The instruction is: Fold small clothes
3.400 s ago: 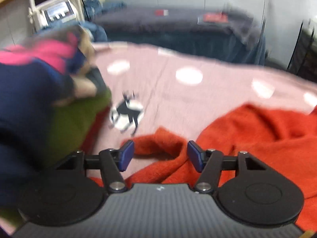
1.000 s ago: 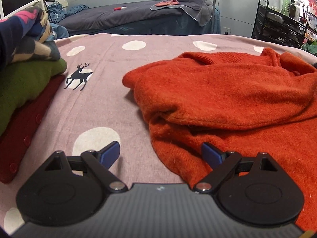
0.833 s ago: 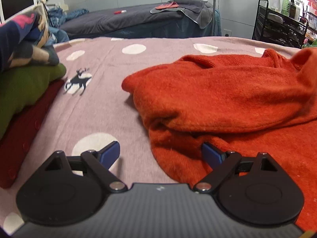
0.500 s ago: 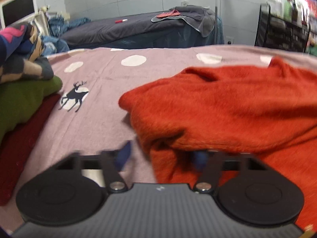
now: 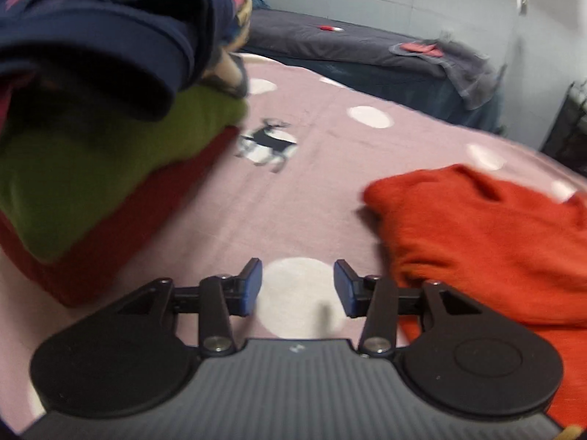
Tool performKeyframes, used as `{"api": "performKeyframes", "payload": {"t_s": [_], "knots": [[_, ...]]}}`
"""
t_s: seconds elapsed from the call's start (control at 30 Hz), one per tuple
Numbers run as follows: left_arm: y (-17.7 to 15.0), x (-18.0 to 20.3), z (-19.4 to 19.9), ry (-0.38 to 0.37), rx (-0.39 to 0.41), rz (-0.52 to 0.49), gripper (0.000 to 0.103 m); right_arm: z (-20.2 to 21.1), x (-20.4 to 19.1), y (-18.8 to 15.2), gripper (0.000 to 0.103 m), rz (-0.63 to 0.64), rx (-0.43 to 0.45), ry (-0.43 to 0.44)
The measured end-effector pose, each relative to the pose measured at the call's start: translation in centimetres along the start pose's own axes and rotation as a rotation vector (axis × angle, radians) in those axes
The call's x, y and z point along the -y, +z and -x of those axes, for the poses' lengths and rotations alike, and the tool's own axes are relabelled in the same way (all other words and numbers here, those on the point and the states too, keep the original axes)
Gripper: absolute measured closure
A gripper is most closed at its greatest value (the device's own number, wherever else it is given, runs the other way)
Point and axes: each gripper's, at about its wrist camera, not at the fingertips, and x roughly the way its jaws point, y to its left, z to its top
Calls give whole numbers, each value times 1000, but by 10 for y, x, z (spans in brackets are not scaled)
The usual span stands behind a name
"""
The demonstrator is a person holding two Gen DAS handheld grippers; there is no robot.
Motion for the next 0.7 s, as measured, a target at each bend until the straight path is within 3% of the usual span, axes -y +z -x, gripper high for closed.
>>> {"api": "performKeyframes", "payload": {"t_s": [0.07,0.17,0.3,0.5,0.63,0.7], "knots": [[-2,10,3,-22,-5,-63,43,-13,-4,-3,48,10,-38,-2],[-10,28,6,-45,-21,-140,34,-37,3,-13,51,-15,-137,-103],[-25,41,12,-73,-53,-181,22,-31,0,-15,51,10,-116,-93],[-46,33,38,-81,-47,-234,1,22,-11,-25,40,144,-85,-16],[-57,17,55,-164,-70,-213,0,67,-16,-43,12,255,-95,47],[-61,12,55,-189,-120,-199,0,85,-14,-55,12,282,-112,61]]}}
